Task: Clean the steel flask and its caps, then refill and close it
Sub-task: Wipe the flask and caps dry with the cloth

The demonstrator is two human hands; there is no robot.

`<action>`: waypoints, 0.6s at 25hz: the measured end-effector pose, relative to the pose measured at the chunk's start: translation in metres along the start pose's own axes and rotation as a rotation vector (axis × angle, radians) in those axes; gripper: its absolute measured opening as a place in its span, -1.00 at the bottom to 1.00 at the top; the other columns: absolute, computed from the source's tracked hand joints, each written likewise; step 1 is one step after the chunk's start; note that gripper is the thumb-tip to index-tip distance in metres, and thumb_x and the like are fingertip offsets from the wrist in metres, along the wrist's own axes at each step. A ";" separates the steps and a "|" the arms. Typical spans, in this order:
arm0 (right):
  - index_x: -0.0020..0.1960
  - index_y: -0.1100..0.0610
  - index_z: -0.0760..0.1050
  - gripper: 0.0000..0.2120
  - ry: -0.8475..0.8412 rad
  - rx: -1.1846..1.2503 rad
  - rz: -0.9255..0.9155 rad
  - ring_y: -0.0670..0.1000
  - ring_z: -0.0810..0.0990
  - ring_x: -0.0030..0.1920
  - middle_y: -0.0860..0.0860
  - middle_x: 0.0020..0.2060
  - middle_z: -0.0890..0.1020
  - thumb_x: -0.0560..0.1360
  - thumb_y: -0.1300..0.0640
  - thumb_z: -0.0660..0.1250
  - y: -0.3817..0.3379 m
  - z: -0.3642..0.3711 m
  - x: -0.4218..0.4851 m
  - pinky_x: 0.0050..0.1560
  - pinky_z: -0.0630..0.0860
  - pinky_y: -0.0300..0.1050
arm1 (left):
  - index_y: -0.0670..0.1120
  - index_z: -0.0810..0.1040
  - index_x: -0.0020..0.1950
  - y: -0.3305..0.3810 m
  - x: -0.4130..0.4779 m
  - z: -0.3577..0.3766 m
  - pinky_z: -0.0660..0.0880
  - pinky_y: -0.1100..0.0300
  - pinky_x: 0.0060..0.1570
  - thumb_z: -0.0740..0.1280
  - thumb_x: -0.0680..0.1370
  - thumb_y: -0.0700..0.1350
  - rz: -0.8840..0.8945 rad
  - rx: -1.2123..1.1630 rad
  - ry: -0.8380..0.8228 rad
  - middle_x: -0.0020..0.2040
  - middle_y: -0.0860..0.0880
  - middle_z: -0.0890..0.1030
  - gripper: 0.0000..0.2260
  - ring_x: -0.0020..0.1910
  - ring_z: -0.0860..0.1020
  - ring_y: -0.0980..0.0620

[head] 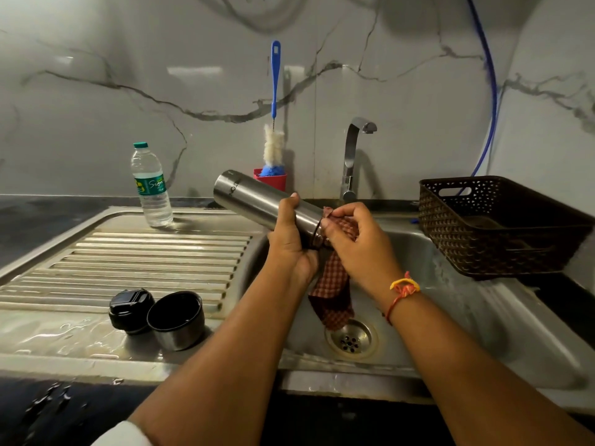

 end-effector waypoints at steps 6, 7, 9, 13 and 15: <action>0.18 0.00 0.57 -0.61 -0.272 0.505 0.646 0.14 0.64 0.10 0.11 0.05 0.69 0.56 -0.24 0.22 0.039 0.005 -0.009 0.23 0.51 0.14 | -0.12 0.38 0.45 -0.002 -0.006 0.015 0.64 -0.12 -0.02 0.57 0.41 0.06 0.001 0.165 -0.135 0.13 -0.24 0.60 -0.30 -0.01 0.68 -0.18; 0.18 0.03 0.59 -0.58 -0.326 0.537 0.711 0.17 0.64 0.12 0.14 0.06 0.69 0.57 -0.24 0.20 0.042 0.007 -0.012 0.25 0.50 0.15 | -0.11 0.38 0.46 -0.002 -0.007 0.015 0.63 -0.09 -0.04 0.58 0.39 0.08 0.006 0.201 -0.148 0.12 -0.23 0.61 -0.27 -0.05 0.69 -0.16; 0.22 0.12 0.60 -0.55 -0.415 0.694 0.772 0.21 0.62 0.15 0.21 0.11 0.66 0.58 -0.20 0.21 0.039 0.016 -0.016 0.29 0.47 0.15 | -0.16 0.40 0.46 -0.001 -0.010 0.018 0.63 -0.04 -0.05 0.55 0.41 0.11 0.017 0.292 -0.172 0.04 -0.20 0.66 -0.28 -0.11 0.70 -0.12; 0.33 0.25 0.46 -0.55 -0.383 1.024 0.763 0.14 0.61 -0.10 0.22 -0.05 0.63 0.61 -0.07 0.22 0.022 0.020 -0.012 0.07 0.53 0.03 | -0.17 0.46 0.32 0.001 -0.015 0.021 0.64 -0.05 0.05 0.40 0.55 0.06 0.021 0.423 -0.219 -0.03 -0.17 0.69 -0.55 -0.05 0.69 -0.12; 0.28 0.25 0.49 -0.53 -0.415 1.027 0.716 0.15 0.63 -0.07 0.23 -0.03 0.65 0.58 -0.11 0.25 0.018 0.017 -0.010 0.11 0.54 0.04 | -0.17 0.45 0.30 0.002 -0.019 0.023 0.63 -0.09 0.10 0.40 0.55 0.02 0.008 0.409 -0.236 0.07 -0.21 0.67 -0.59 0.06 0.66 -0.16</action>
Point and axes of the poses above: each hand's wrist, its own x-axis towards the middle knuckle, its own z-axis out of the palm, y = z × x, the point moved 7 cm from there along x, towards the middle knuckle
